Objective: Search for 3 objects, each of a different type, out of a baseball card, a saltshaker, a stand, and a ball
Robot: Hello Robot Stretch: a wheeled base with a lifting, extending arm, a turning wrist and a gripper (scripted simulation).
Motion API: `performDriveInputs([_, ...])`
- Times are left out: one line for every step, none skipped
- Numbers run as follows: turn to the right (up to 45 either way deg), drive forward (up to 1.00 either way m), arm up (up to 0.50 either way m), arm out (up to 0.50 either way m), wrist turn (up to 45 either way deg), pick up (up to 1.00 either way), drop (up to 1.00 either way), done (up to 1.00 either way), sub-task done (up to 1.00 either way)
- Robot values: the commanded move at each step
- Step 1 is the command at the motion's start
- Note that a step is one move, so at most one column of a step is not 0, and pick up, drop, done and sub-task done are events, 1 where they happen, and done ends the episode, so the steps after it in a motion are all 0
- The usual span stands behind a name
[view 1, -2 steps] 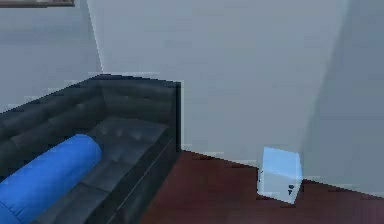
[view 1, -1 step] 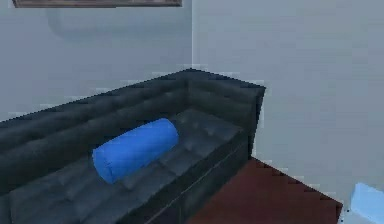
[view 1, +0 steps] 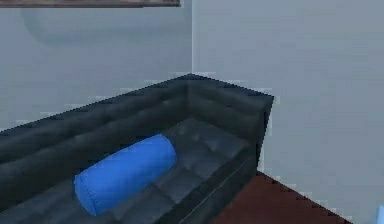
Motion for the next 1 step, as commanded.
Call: performDriveInputs([45.0, 0.0, 0.0, 0.0, 0.0, 0.0, 0.0, 0.0, 0.0])
